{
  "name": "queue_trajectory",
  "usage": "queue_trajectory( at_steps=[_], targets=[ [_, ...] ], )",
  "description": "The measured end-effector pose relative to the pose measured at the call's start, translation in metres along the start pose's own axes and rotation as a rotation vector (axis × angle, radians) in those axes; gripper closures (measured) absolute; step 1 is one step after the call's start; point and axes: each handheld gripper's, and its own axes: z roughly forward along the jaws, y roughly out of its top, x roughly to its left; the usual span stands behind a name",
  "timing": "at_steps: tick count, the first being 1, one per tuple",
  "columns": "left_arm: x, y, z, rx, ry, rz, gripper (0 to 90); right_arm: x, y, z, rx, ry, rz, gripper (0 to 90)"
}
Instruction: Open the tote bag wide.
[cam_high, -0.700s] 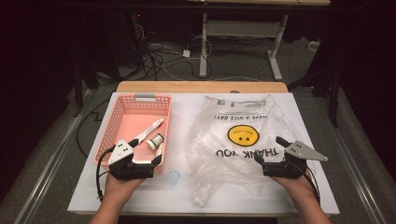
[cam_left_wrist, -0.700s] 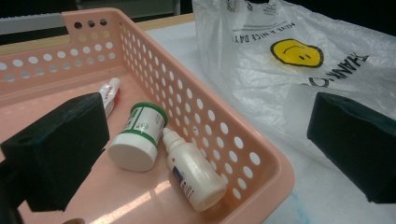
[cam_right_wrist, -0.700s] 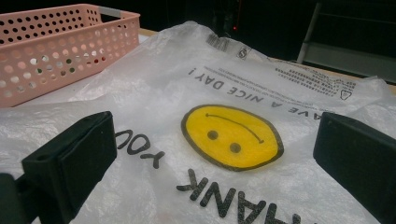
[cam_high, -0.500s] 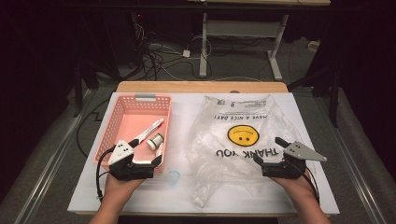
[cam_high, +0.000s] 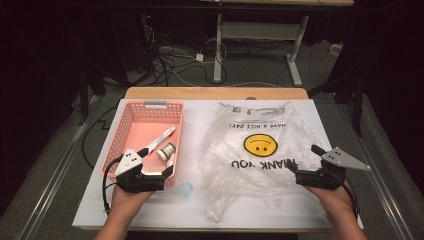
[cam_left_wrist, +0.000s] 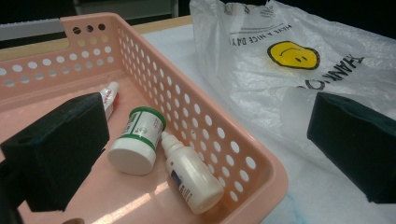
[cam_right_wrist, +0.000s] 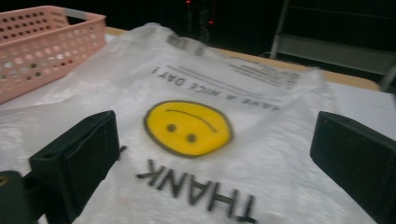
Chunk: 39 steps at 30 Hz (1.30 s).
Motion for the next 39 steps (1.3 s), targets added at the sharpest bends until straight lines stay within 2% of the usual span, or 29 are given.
queue_trajectory(
  at_steps=[4, 7, 12, 14, 17, 20, 22, 23, 25, 27, 29, 32, 34, 35, 39],
  targets=[
    [0.001, 0.001, 0.001, 0.005, 0.000, 0.001, 0.0, -0.021, -0.004, -0.010, 0.010, -0.055, 0.037, 5.2],
    [0.002, 0.001, 0.001, 0.005, -0.008, -0.008, 0.0, -0.038, -0.010, -0.016, 0.045, -0.095, 0.062, 8.8],
    [0.003, 0.001, 0.001, 0.013, -0.018, -0.021, 0.0, -0.064, -0.022, -0.024, 0.122, -0.160, 0.115, 22.7],
    [0.003, 0.001, 0.001, 0.021, -0.019, -0.020, 0.0, -0.072, -0.028, -0.025, 0.150, -0.173, 0.136, 28.5],
    [0.002, 0.002, 0.002, 0.031, -0.010, -0.011, 0.0, -0.082, -0.037, -0.023, 0.193, -0.178, 0.182, 31.8],
    [0.000, 0.002, 0.002, 0.039, 0.005, 0.012, 0.0, -0.086, -0.044, -0.020, 0.229, -0.171, 0.195, 36.9],
    [0.000, 0.002, 0.002, 0.040, 0.002, 0.011, 0.0, -0.088, -0.047, -0.018, 0.243, -0.161, 0.202, 40.9],
    [0.000, 0.002, 0.003, 0.044, -0.003, 0.011, 0.0, -0.090, -0.051, -0.015, 0.267, -0.152, 0.226, 42.7],
    [0.000, 0.002, 0.003, 0.052, -0.009, 0.010, 0.0, -0.091, -0.052, -0.014, 0.277, -0.147, 0.232, 43.4],
    [-0.001, 0.002, 0.003, 0.057, -0.010, 0.003, 0.0, -0.095, -0.058, -0.012, 0.291, -0.140, 0.269, 44.9],
    [-0.001, 0.001, 0.002, 0.056, -0.012, 0.000, 0.0, -0.096, -0.059, -0.011, 0.299, -0.137, 0.273, 45.0],
    [0.000, 0.002, 0.000, 0.065, -0.006, -0.005, 0.0, -0.098, -0.063, -0.007, 0.328, -0.123, 0.273, 46.0],
    [0.001, 0.003, -0.001, 0.059, -0.023, -0.011, 0.0, -0.097, -0.063, -0.007, 0.330, -0.121, 0.264, 50.4],
    [0.002, 0.003, -0.002, 0.058, -0.027, -0.012, 0.0, -0.095, -0.063, -0.006, 0.350, -0.119, 0.249, 57.2],
    [0.003, 0.002, -0.003, 0.063, -0.018, -0.020, 0.0, -0.093, -0.062, -0.004, 0.358, -0.111, 0.223, 62.8]
  ],
)
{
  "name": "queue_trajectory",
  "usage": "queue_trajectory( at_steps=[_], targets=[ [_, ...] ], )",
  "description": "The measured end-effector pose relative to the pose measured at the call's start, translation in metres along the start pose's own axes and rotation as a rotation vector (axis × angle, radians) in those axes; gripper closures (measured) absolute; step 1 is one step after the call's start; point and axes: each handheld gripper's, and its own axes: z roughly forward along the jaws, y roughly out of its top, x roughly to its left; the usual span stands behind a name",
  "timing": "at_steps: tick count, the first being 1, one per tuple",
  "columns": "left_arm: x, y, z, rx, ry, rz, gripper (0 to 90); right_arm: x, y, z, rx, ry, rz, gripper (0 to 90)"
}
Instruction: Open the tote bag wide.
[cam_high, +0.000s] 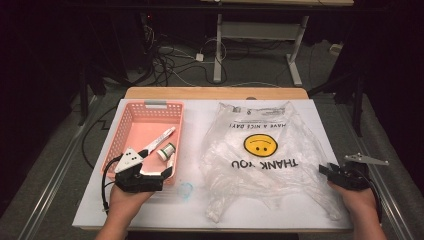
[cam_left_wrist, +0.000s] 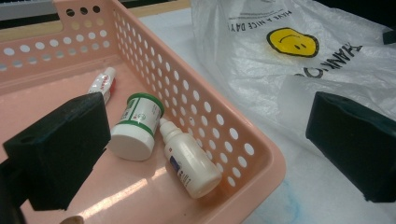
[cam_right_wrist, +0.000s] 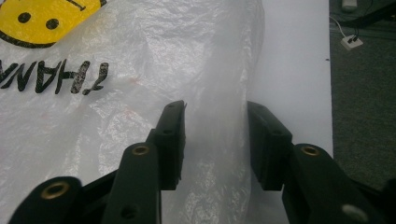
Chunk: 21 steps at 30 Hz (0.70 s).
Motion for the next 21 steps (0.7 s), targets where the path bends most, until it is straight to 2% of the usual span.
queue_trajectory(
  at_steps=[2, 4, 5, 6, 9, 12, 16, 21],
  targets=[
    [0.000, 0.000, -0.001, -0.012, 0.001, -0.009, 0.0, 0.001, 0.000, 0.000, 0.002, -0.009, -0.003, 68.2],
    [0.000, 0.000, -0.002, -0.021, 0.006, -0.014, 0.0, 0.002, 0.000, 0.001, 0.007, 0.001, -0.024, 83.7],
    [0.000, 0.000, -0.002, -0.021, 0.004, -0.017, 0.0, 0.002, 0.000, 0.001, 0.007, 0.001, -0.024, 83.7],
    [0.000, 0.000, -0.001, -0.021, 0.002, -0.016, 0.0, 0.005, 0.000, 0.001, 0.008, 0.003, -0.053, 85.6],
    [0.001, -0.001, 0.000, -0.025, -0.001, -0.025, 0.0, 0.007, 0.000, 0.001, 0.012, -0.003, -0.078, 86.7],
    [-0.001, -0.002, 0.000, -0.025, 0.004, -0.012, 0.0, 0.008, -0.001, -0.001, 0.001, 0.005, -0.073, 88.0],
    [0.000, -0.002, 0.000, -0.028, 0.008, -0.014, 0.0, 0.014, -0.002, -0.004, -0.002, 0.020, -0.081, 89.0],
    [0.003, -0.002, 0.000, -0.016, -0.014, -0.048, 0.0, 0.026, -0.002, -0.009, -0.015, 0.031, -0.106, 90.0]
  ],
)
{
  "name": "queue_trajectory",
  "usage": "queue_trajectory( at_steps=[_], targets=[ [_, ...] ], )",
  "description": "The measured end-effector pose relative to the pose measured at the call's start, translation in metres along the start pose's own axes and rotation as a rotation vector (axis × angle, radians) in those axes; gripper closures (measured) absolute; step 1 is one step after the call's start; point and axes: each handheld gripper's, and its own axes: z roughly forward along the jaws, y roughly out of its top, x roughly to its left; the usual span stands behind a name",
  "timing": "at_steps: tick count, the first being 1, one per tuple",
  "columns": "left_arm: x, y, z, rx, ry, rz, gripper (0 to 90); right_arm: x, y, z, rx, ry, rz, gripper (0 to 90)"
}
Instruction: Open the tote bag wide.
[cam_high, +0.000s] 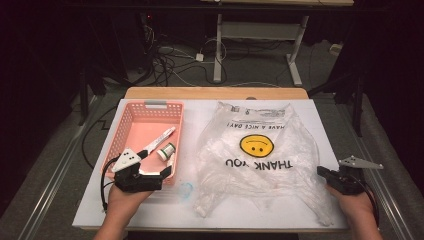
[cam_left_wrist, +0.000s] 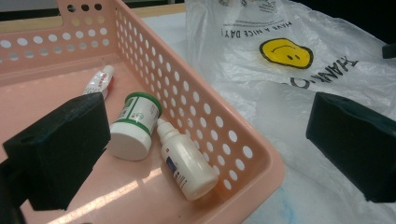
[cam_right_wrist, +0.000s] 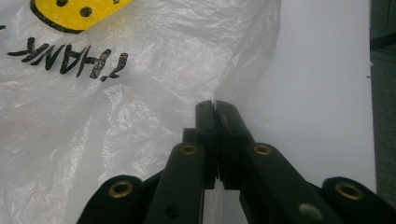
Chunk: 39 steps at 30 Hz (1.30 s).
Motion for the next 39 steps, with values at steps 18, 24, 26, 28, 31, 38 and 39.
queue_trajectory(
  at_steps=[18, 24, 26, 28, 31, 38, 39],
  targets=[
    [-0.002, 0.004, -0.001, 0.005, 0.012, 0.039, 0.0, 0.045, -0.036, -0.036, 0.010, 0.098, -0.119, 89.9],
    [-0.002, 0.005, 0.000, 0.022, 0.000, 0.033, 0.0, 0.057, -0.041, -0.042, 0.025, 0.132, -0.139, 76.8],
    [-0.002, 0.005, 0.000, 0.020, -0.004, 0.027, 0.0, 0.054, -0.038, -0.047, -0.005, 0.126, -0.116, 67.0],
    [-0.002, 0.005, -0.001, 0.020, -0.008, 0.026, 0.0, 0.050, -0.035, -0.054, -0.057, 0.117, -0.092, 60.7],
    [-0.003, 0.005, 0.000, 0.006, -0.018, 0.026, 0.0, 0.043, -0.027, -0.061, -0.127, 0.098, -0.068, 54.7],
    [-0.008, 0.006, 0.004, 0.007, -0.022, 0.038, 0.0, 0.016, 0.021, -0.031, -0.170, 0.039, -0.060, 52.3],
    [-0.008, 0.006, 0.004, 0.005, -0.023, 0.038, 0.0, 0.010, 0.029, -0.022, -0.162, 0.039, -0.054, 52.1]
  ],
)
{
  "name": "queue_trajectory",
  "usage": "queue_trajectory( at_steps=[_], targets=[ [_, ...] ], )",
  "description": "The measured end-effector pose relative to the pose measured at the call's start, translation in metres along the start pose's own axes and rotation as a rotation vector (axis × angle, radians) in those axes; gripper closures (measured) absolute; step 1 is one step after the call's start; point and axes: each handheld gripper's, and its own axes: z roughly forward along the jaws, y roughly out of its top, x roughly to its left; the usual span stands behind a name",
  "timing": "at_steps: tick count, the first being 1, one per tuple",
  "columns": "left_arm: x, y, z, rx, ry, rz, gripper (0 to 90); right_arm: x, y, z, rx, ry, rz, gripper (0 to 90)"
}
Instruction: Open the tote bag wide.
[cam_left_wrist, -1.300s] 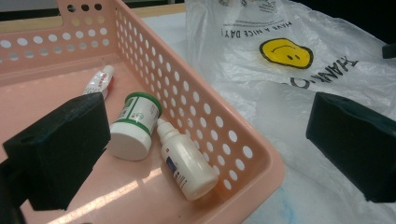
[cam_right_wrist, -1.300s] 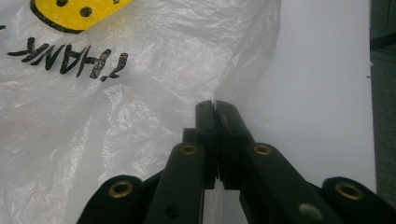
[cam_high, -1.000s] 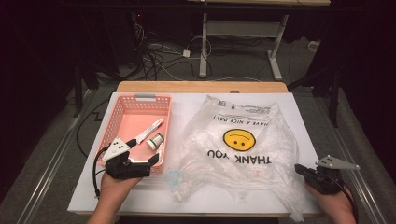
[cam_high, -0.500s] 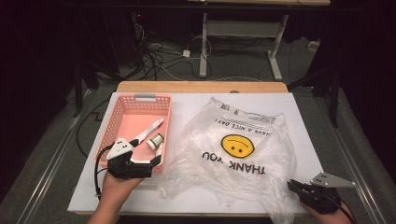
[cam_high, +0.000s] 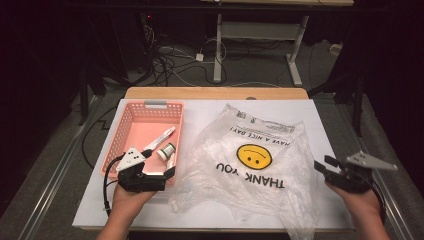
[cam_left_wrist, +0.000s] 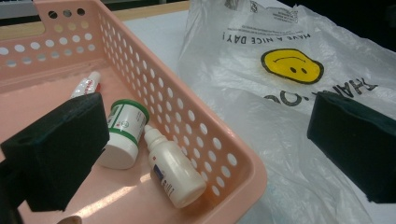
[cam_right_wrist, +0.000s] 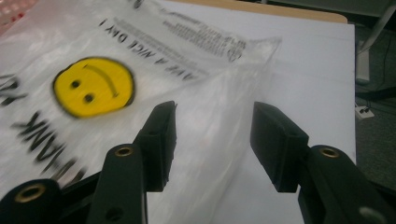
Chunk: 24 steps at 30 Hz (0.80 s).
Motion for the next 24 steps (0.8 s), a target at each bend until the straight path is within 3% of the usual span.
queue_trajectory(
  at_steps=[5, 11, 13, 16, 18, 19, 20, 24],
  targets=[
    [-0.002, 0.003, 0.001, 0.008, 0.002, 0.002, 0.0, -0.035, 0.024, 0.054, 0.010, 0.001, 0.113, 47.8],
    [-0.004, 0.003, 0.002, 0.009, -0.005, 0.009, 0.0, -0.061, 0.057, 0.121, 0.111, -0.023, 0.116, 26.4],
    [-0.004, 0.003, 0.002, 0.010, -0.007, 0.010, 0.0, -0.068, 0.063, 0.140, 0.139, -0.009, 0.122, 21.6],
    [-0.005, 0.003, 0.002, 0.009, -0.004, 0.014, 0.0, -0.070, 0.062, 0.161, 0.180, 0.032, 0.113, 21.6],
    [-0.005, 0.003, 0.001, 0.006, 0.003, 0.017, 0.0, -0.066, 0.056, 0.169, 0.218, 0.081, 0.093, 27.6],
    [-0.004, 0.002, 0.001, 0.006, 0.003, 0.016, 0.0, -0.061, 0.053, 0.171, 0.227, 0.076, 0.059, 31.5],
    [-0.004, 0.002, 0.001, 0.007, 0.003, 0.016, 0.0, -0.056, 0.051, 0.169, 0.221, 0.056, 0.013, 41.9],
    [-0.006, 0.002, 0.002, 0.013, 0.001, 0.019, 0.0, -0.046, 0.048, 0.162, 0.225, 0.076, -0.046, 84.0]
  ],
)
